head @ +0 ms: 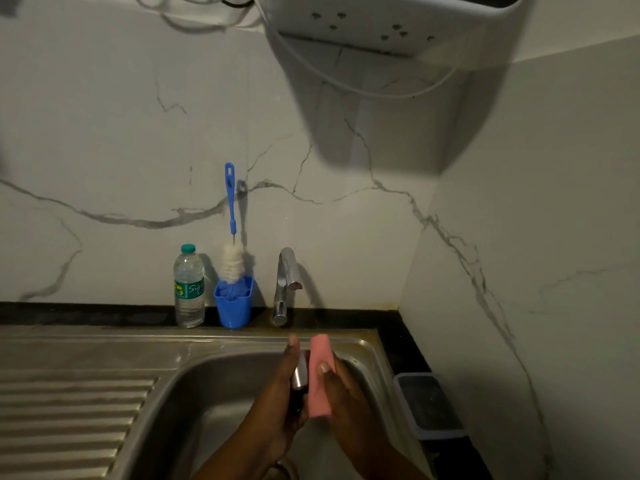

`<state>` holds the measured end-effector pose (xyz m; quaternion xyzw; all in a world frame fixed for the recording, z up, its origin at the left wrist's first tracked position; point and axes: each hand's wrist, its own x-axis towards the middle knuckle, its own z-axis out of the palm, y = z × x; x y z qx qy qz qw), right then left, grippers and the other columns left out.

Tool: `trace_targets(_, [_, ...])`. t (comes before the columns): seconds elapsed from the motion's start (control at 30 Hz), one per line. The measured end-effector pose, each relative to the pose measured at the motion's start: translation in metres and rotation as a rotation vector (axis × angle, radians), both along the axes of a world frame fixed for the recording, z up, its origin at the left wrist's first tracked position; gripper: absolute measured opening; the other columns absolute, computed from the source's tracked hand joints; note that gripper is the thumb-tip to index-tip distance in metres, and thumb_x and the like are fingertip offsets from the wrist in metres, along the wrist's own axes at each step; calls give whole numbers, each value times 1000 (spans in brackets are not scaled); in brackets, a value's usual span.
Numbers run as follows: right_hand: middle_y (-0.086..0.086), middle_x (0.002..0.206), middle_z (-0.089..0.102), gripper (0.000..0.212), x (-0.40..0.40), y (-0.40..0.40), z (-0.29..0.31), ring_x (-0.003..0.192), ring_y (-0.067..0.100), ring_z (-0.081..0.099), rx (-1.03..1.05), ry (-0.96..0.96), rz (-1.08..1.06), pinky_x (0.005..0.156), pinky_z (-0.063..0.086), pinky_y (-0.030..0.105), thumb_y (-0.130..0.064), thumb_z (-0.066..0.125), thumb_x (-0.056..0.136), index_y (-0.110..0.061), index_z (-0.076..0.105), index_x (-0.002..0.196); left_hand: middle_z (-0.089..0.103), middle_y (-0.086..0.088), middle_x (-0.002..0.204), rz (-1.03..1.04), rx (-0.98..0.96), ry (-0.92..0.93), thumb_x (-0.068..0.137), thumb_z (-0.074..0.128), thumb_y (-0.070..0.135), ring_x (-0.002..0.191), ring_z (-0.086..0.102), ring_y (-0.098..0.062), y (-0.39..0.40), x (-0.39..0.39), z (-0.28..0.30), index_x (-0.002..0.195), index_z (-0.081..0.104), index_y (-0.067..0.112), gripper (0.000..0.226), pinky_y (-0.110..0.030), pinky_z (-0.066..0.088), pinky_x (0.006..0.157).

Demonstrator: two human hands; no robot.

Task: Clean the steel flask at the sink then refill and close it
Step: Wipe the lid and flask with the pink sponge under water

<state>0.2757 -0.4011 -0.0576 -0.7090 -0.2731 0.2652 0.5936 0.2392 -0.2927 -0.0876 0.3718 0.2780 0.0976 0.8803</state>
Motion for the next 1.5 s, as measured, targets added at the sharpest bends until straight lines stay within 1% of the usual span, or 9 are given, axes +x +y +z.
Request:
trace_targets(0.2, [13,143,42,47,16,7,0,116,24,51,-98,137,89,72,44,16,-27,44,99,-12,32,143,64,-23,117,64,25,50,73,59,67,108,62,-39,8,2,5,115,59,13,68,-49,52,91])
trace_targets(0.27, [7,146,38,49,14,14,-6,126,20,44,-168,-146,-28,90,39,10,-42,38,99,-35,22,145,68,-20,113,118,137,50,68,59,69,102,67,-35,11,5,10,115,60,13,73,-46,54,87])
trace_targets(0.33, [-6,146,40,52,15,18,-12,127,14,43,-211,-443,-62,108,37,37,-71,26,87,-59,17,137,72,-16,105,194,230,58,66,58,70,95,70,-31,12,6,16,113,64,13,74,-43,56,83])
trace_targets(0.47, [-14,147,34,69,26,19,-13,129,9,38,-174,-686,-8,106,37,41,-76,14,82,-46,16,144,68,-11,114,135,324,-47,71,51,77,104,66,-29,3,5,29,120,59,23,74,-43,55,80])
trace_targets(0.77, [-9,96,60,38,12,14,20,84,3,60,130,59,-14,63,46,13,-37,44,97,-20,49,130,70,-15,115,155,254,-263,78,56,66,107,67,-32,-1,-6,37,127,57,16,70,-55,49,97])
trace_targets(1.03, [-11,148,31,63,2,13,23,127,11,33,-109,-842,-37,102,33,28,-64,18,89,-40,17,147,75,-6,87,293,303,-265,72,57,61,92,71,-24,-6,-13,66,96,67,19,49,-43,55,85])
trace_targets(1.23, [-17,137,44,39,-12,11,42,122,-6,44,118,-601,-11,104,41,22,-47,35,98,-46,35,137,74,-4,85,259,347,-409,75,58,50,79,71,-16,-9,-22,75,103,65,17,43,-38,54,75])
trace_targets(1.37, [-19,110,52,26,-12,2,63,91,-13,52,226,-178,16,69,42,-3,-30,40,100,-45,39,120,73,-11,104,212,423,-372,72,65,51,92,72,-21,-8,-23,85,114,65,12,58,-42,55,80])
trace_targets(1.5, [-13,128,47,32,-8,2,79,102,-7,51,243,-189,-12,72,37,-6,-25,39,100,-38,32,128,75,-7,96,196,527,-283,74,63,54,87,73,-21,-8,-18,106,109,68,14,53,-42,57,79])
